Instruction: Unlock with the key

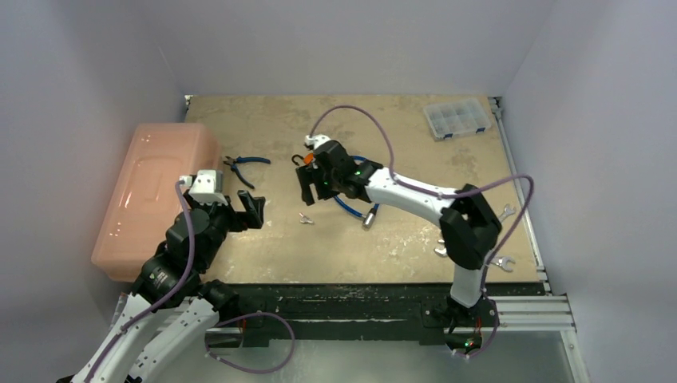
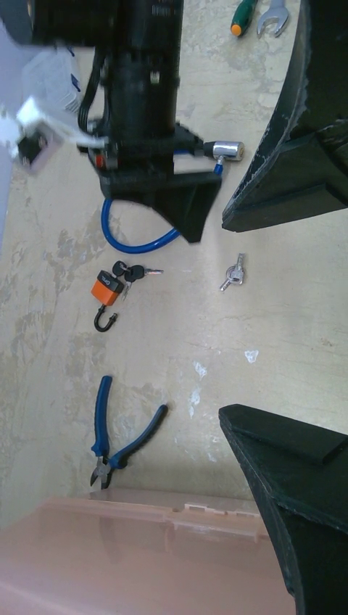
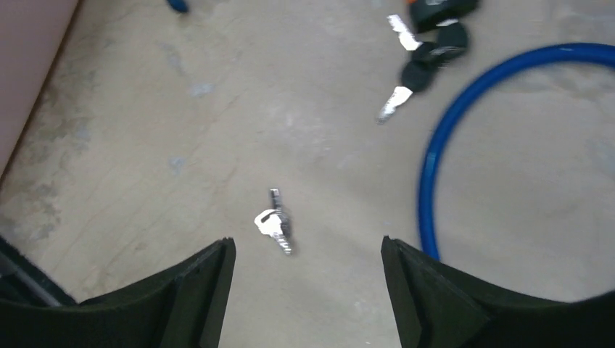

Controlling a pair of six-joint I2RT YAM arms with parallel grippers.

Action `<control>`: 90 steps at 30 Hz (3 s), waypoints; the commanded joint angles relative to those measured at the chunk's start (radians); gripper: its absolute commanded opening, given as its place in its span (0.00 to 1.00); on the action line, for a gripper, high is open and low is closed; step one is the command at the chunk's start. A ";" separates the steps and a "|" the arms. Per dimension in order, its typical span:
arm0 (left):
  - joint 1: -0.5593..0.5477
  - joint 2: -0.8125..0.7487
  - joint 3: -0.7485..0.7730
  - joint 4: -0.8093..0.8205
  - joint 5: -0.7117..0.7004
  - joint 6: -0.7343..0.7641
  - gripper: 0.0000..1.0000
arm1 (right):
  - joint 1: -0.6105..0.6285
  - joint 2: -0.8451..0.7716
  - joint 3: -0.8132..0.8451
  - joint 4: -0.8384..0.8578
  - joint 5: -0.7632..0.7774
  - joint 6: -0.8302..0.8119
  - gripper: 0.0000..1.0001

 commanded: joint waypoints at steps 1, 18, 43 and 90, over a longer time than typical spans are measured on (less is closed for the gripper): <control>-0.002 -0.011 -0.004 0.029 0.012 0.000 0.98 | 0.061 0.165 0.187 -0.082 -0.070 -0.104 0.80; -0.003 -0.023 -0.004 0.028 0.005 0.000 0.97 | 0.110 0.389 0.358 -0.223 -0.053 -0.144 0.57; -0.003 -0.027 -0.003 0.026 -0.005 0.000 0.97 | 0.120 0.382 0.359 -0.206 -0.117 -0.112 0.00; -0.067 0.386 -0.084 0.635 0.265 -0.123 0.77 | -0.102 -0.348 0.069 -0.570 0.252 0.860 0.00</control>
